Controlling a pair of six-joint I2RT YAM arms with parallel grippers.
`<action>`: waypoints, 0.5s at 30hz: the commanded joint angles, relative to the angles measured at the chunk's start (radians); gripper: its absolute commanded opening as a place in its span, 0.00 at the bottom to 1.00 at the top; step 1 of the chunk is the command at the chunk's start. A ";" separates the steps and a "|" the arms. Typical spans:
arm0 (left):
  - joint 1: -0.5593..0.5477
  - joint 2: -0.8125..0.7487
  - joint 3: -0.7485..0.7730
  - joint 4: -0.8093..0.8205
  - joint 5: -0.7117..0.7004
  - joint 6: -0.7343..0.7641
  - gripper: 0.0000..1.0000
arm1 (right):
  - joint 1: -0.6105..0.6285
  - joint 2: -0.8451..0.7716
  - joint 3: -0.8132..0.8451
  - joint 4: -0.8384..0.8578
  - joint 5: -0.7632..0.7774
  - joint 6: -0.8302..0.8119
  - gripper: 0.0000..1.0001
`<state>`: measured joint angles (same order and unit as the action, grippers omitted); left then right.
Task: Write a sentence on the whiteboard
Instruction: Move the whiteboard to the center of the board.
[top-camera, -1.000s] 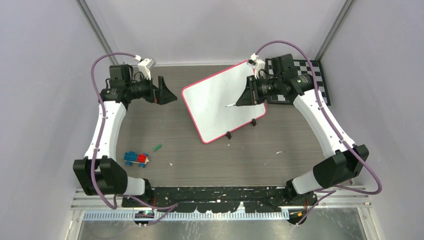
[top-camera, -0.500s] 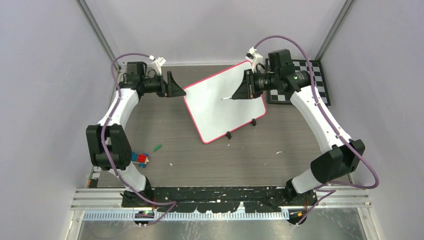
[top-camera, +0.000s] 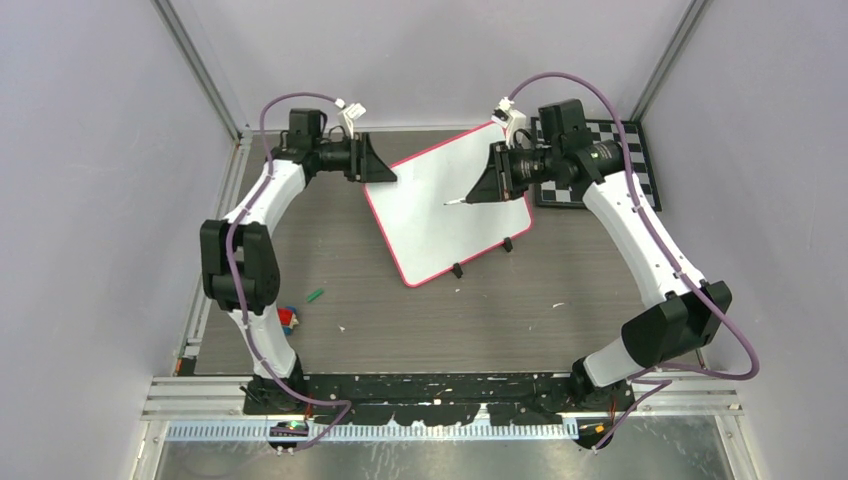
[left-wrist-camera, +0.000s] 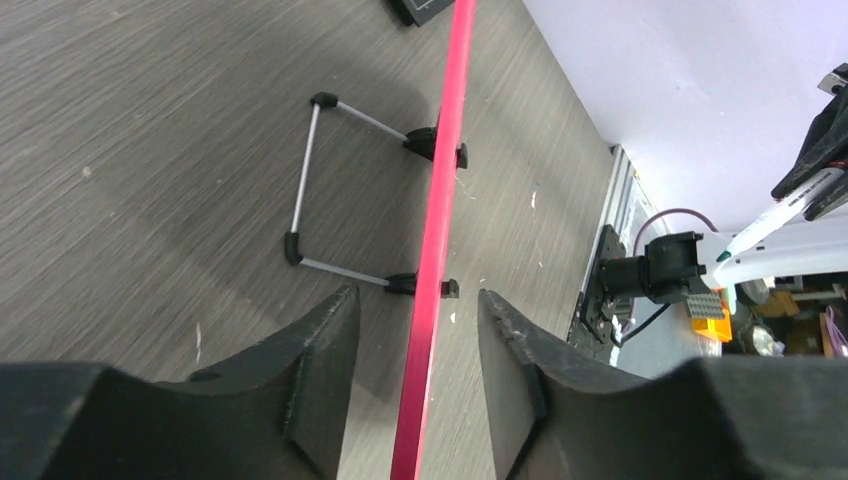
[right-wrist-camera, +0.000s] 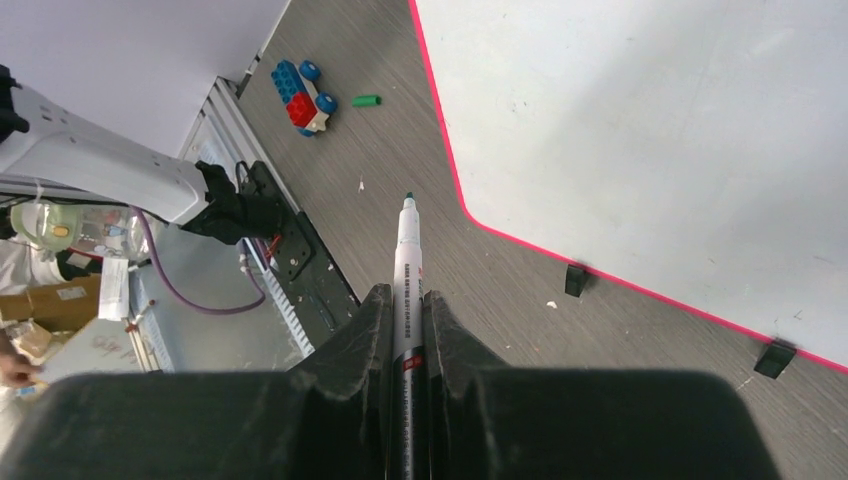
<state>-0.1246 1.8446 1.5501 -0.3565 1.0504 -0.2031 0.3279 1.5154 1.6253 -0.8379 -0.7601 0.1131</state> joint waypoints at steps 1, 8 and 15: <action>-0.038 0.048 0.068 0.036 0.105 -0.006 0.44 | -0.027 -0.069 0.011 -0.043 -0.041 -0.046 0.00; -0.078 0.111 0.135 -0.022 0.178 0.014 0.12 | -0.073 -0.100 -0.001 -0.119 -0.064 -0.098 0.00; -0.137 0.110 0.135 -0.098 0.179 0.053 0.00 | -0.091 -0.138 -0.033 -0.153 -0.066 -0.118 0.00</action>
<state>-0.2104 1.9598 1.6676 -0.3893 1.1679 -0.1661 0.2432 1.4300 1.6115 -0.9665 -0.8021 0.0284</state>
